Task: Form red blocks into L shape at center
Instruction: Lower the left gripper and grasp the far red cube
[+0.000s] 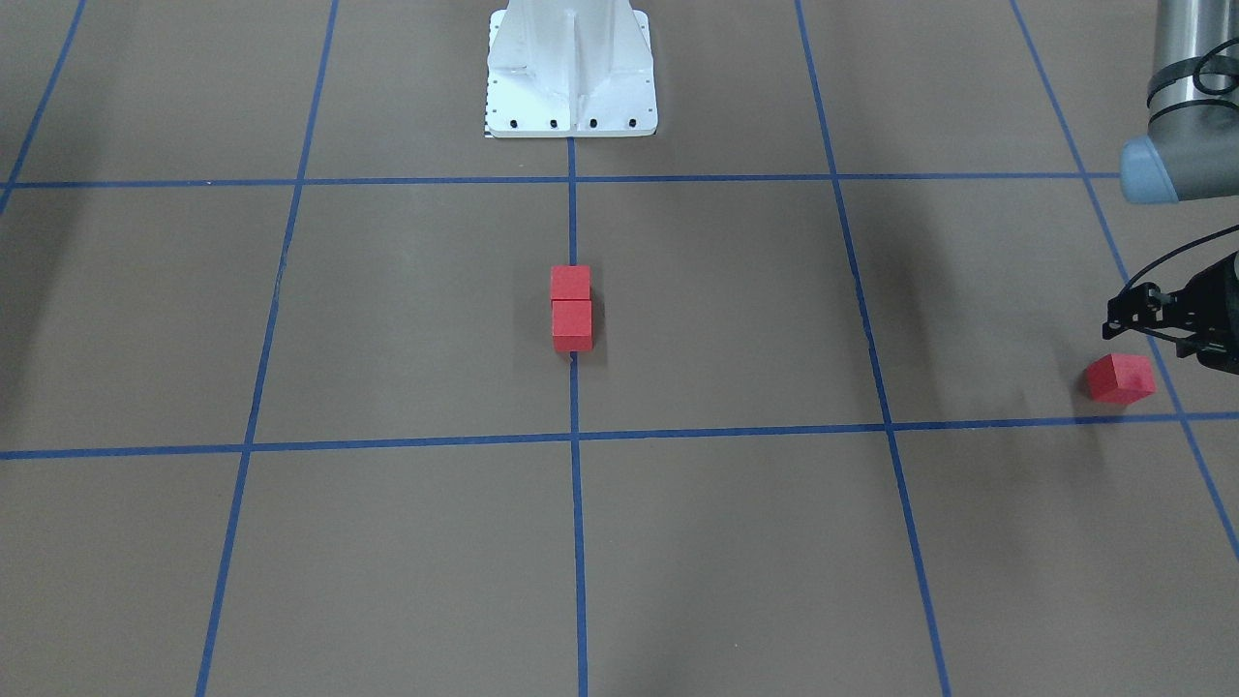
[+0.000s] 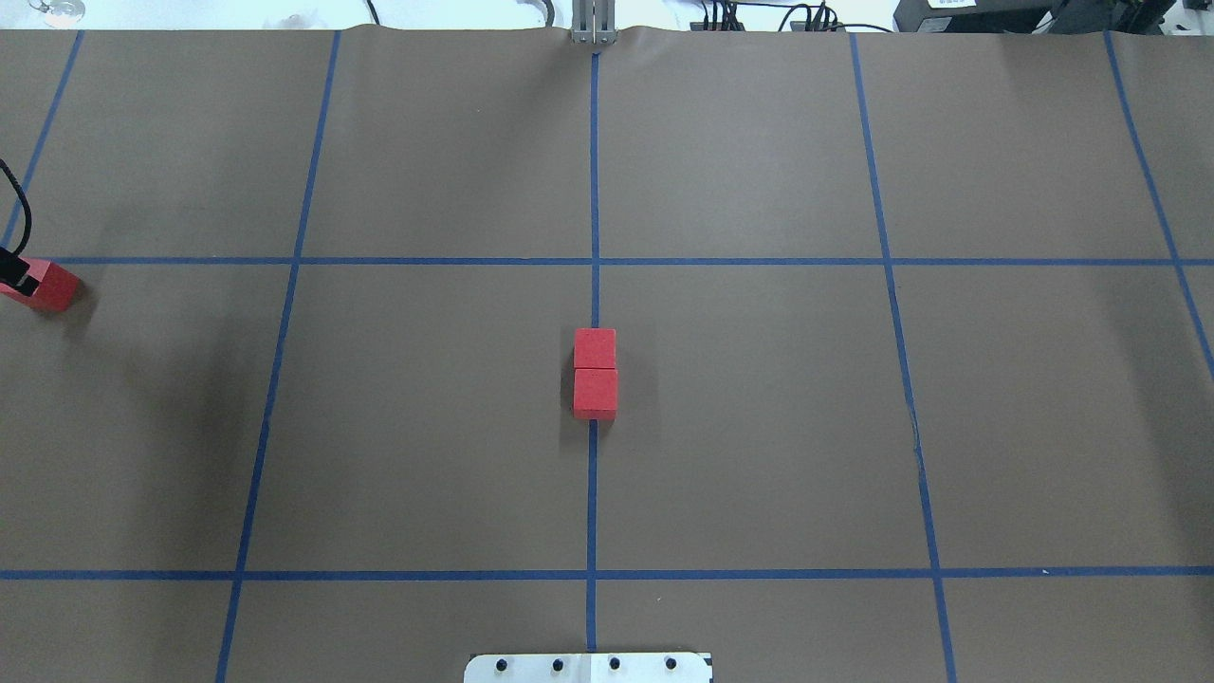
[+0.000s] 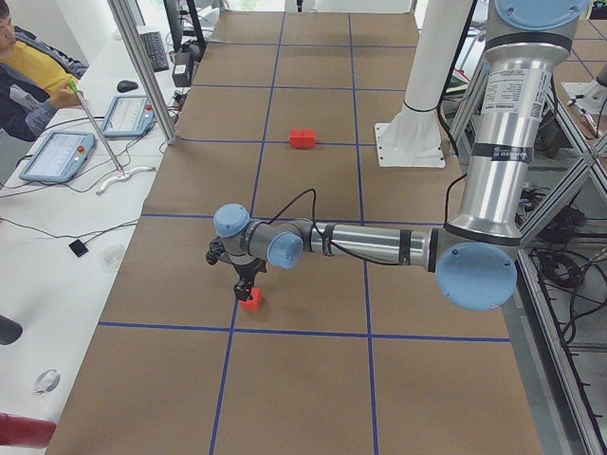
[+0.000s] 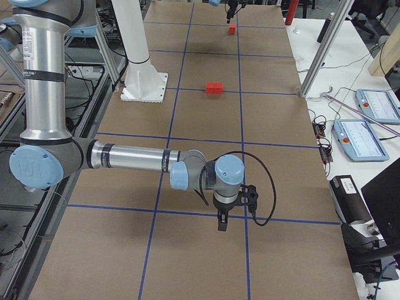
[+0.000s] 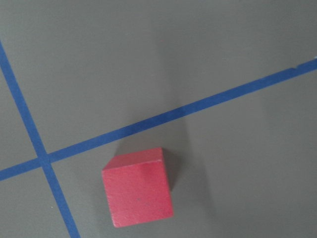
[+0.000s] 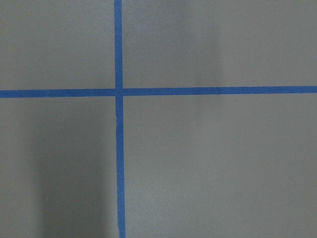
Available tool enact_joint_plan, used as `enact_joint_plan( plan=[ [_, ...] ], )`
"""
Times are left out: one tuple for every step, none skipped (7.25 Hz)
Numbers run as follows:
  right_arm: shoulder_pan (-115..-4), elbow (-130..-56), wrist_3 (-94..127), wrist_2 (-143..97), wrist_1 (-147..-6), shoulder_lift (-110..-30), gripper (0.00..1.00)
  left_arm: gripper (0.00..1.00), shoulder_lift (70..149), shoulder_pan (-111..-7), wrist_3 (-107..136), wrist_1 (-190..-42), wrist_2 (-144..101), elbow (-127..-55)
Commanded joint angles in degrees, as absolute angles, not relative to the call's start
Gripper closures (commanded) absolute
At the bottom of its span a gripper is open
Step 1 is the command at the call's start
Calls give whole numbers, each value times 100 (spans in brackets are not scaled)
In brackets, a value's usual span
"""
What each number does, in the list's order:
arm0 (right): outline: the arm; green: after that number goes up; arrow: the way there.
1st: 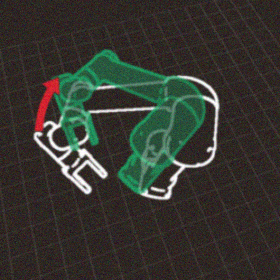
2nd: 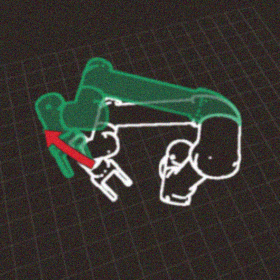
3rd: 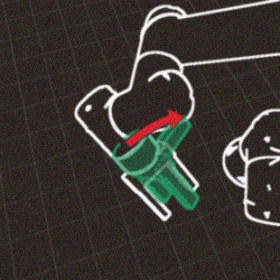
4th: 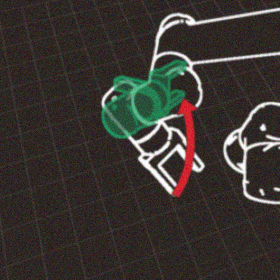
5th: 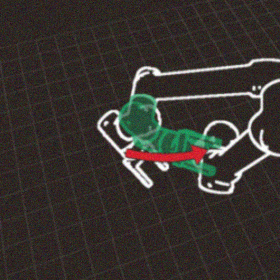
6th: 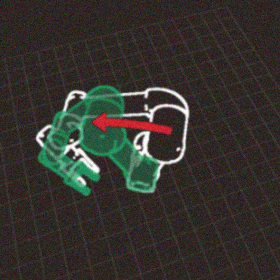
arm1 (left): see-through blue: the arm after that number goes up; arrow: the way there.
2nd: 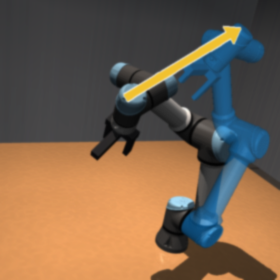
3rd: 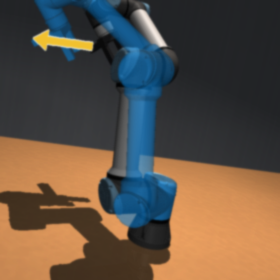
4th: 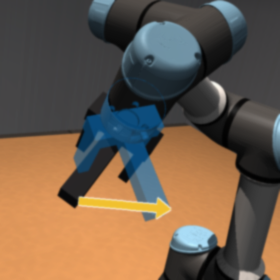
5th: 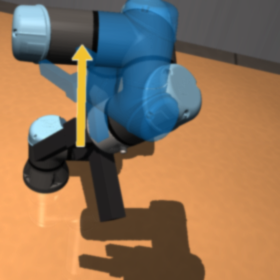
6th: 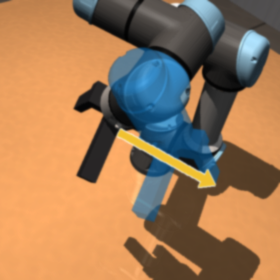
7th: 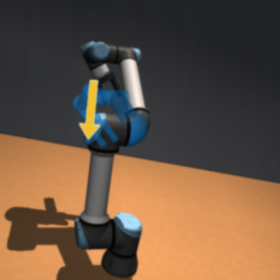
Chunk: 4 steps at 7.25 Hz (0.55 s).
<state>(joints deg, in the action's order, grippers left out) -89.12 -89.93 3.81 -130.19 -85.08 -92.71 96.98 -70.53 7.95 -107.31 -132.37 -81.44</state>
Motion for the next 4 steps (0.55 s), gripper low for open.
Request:
enact_joint_plan(
  plan=[
    [-8912,-9009,378,-13017,-8499,-9264,1,0,9677,-7031,1238,-11458,-13228,-7675],
    [-8912,-9009,378,-13017,-8508,-9264,1,0,9685,-7023,1683,-11644,-13236,-7673],
    [-8912,-9017,369,-13017,-8508,-9264,1,0,9686,-7022,1783,-11750,-13228,-7655],
    [-8912,-9018,369,-13017,-8508,-9264,1,0,9703,-7014,1793,-11751,-13228,-7629]
  ],
)
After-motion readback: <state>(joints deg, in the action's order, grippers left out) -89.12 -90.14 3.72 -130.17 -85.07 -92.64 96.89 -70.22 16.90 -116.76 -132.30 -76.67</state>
